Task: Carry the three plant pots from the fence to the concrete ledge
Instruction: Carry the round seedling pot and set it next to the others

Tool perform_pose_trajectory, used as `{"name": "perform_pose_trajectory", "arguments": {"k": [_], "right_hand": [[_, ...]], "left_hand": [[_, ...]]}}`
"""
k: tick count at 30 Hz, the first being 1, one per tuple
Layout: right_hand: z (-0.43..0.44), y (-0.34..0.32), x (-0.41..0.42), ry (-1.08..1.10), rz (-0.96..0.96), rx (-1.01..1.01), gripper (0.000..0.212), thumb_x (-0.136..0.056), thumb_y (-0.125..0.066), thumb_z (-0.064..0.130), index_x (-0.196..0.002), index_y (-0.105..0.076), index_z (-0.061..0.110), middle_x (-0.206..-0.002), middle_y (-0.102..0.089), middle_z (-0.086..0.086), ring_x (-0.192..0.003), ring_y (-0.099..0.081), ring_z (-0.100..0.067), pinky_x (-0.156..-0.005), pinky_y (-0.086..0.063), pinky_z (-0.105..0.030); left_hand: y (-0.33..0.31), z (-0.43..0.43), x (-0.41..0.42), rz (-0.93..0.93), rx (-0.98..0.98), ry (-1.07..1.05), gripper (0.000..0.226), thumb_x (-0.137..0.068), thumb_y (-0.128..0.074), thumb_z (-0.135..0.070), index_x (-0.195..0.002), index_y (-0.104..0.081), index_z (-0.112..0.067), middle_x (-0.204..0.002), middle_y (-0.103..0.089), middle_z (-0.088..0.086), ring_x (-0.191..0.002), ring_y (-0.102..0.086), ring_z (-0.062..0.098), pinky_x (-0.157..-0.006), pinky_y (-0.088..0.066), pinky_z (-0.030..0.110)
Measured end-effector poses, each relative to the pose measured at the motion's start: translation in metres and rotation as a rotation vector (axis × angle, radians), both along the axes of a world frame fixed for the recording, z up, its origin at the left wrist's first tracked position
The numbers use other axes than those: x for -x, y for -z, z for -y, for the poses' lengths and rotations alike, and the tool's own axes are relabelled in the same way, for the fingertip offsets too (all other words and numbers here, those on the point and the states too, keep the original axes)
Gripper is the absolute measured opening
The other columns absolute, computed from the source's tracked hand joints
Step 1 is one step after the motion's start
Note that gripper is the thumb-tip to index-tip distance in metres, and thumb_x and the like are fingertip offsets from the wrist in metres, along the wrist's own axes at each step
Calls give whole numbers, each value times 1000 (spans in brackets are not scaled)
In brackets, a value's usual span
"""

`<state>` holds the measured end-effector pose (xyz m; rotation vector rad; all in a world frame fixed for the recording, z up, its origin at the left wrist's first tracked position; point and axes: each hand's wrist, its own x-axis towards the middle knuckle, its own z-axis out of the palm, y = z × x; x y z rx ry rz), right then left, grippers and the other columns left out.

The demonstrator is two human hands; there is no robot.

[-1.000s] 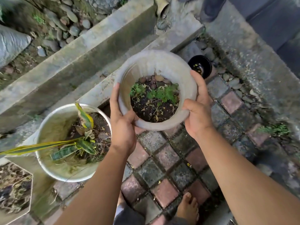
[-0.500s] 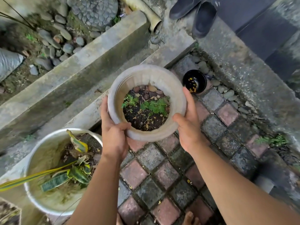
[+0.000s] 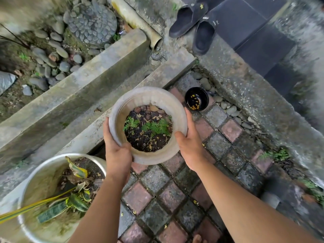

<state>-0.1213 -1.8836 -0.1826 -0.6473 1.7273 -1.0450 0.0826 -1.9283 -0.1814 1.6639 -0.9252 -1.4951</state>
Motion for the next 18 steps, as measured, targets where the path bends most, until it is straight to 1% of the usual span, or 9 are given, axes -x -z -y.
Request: {"name": "perform_pose_trajectory", "arguments": {"k": [1, 3, 5, 7, 10, 12, 13, 16, 18], "right_hand": [[0, 0, 1, 4, -6, -7, 88, -103, -55, -6, -165, -24, 47, -156, -49, 19, -114, -65, 10, -93, -56, -17], [1, -1, 4, 1, -20, -14, 88, -103, -54, -7, -165, -25, 48, -164, -45, 13, -127, -61, -1, -108, -51, -29], [6, -3, 8, -32, -26, -5, 87, -102, -54, -8, -164, -27, 47, -165, -45, 9, -133, -58, -7, -114, -47, -38], [11, -7, 12, -81, -38, 2, 86, -102, -53, -8, -164, -28, 45, -164, -48, 7, -135, -58, -9, -115, -47, -38], [16, -11, 17, -153, -78, -8, 86, -102, -54, -6, -165, -26, 45, -157, -53, 3, -121, -64, -1, -102, -57, -29], [17, -10, 19, -182, -108, -15, 85, -102, -54, -4, -165, -25, 45, -151, -57, 3, -102, -66, 10, -87, -58, -19], [17, -10, 19, -191, -122, -17, 85, -103, -54, -3, -165, -23, 45, -152, -56, 4, -100, -65, 13, -86, -57, -18], [15, -10, 17, -209, -180, 2, 84, -105, -53, -2, -167, -19, 43, -166, -41, 8, -123, -60, 10, -99, -50, -19], [13, -10, 14, -206, -185, 38, 83, -105, -52, -5, -167, -20, 40, -173, -31, 10, -149, -43, -5, -118, -41, -26]], "left_hand": [[-2, -2, 2, 11, 8, 4, 104, -94, -47, 19, -147, -31, -69, -130, -50, -27, -82, -63, -23, -63, -54, 6], [-4, -6, 4, 28, 34, 18, 104, -94, -46, 20, -149, -27, -66, -129, -47, -31, -90, -62, -22, -67, -54, 6], [-4, -9, 6, 25, 26, 13, 107, -94, -45, 20, -147, -25, -70, -134, -49, -24, -107, -61, -4, -83, -56, 23], [-4, -12, 6, 30, 23, 8, 104, -95, -45, 20, -155, -22, -62, -138, -51, -15, -115, -59, 9, -94, -52, 36], [-4, -13, 2, 57, 36, 52, 104, -96, -45, 17, -158, -14, -60, -140, -52, -10, -106, -64, 4, -81, -58, 34], [-5, -13, 1, 69, 46, 77, 104, -97, -46, 16, -156, -13, -63, -148, -49, -6, -100, -64, 12, -77, -58, 37], [-6, -13, 0, 74, 52, 99, 104, -97, -46, 15, -156, -13, -64, -153, -44, -8, -97, -64, 15, -76, -58, 39], [-6, -12, -4, 98, 67, 196, 103, -97, -43, 16, -156, -16, -64, -147, -42, -21, -80, -66, 9, -64, -56, 33], [-6, -11, -7, 116, 67, 231, 98, -98, -43, 13, -156, -18, -61, -144, -42, -22, -89, -69, 12, -66, -57, 35]]}}
